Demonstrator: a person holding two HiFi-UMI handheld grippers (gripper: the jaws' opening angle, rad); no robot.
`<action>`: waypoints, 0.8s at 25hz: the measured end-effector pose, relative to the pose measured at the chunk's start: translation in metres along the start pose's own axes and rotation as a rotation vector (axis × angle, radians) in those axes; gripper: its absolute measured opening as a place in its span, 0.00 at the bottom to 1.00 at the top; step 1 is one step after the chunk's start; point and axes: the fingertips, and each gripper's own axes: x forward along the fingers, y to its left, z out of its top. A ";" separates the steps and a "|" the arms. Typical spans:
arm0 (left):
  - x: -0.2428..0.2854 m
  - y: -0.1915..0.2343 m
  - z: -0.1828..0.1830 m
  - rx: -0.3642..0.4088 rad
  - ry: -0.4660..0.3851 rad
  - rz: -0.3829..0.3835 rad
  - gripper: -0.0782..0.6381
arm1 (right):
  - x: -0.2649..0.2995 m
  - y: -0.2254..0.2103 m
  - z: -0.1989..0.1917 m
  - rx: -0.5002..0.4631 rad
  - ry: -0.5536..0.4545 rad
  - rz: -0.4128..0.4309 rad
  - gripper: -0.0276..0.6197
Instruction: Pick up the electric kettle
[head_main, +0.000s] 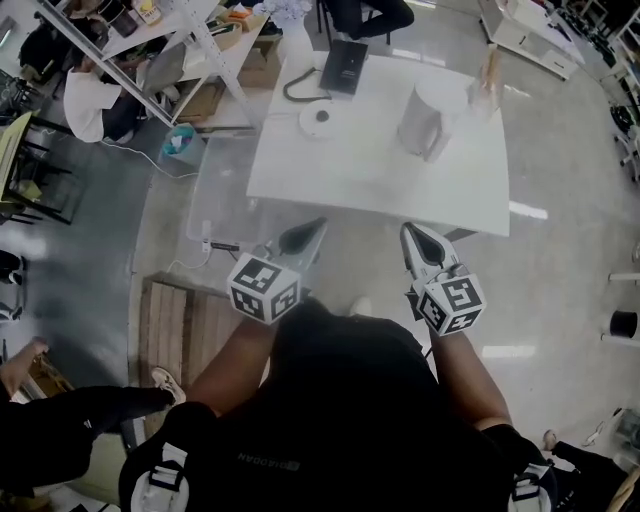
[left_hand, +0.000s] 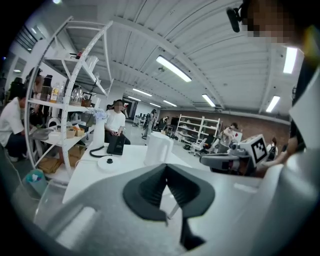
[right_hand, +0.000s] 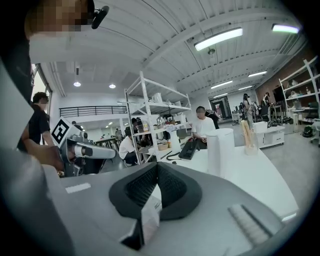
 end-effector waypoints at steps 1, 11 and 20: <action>-0.002 0.003 0.002 0.002 -0.001 0.002 0.11 | 0.000 0.001 0.002 0.000 -0.003 -0.002 0.05; -0.012 0.014 0.028 0.068 -0.011 -0.073 0.11 | 0.015 0.022 0.015 0.006 -0.028 -0.052 0.05; -0.026 0.043 0.039 0.082 -0.027 -0.121 0.11 | 0.041 0.049 0.024 -0.005 -0.024 -0.082 0.05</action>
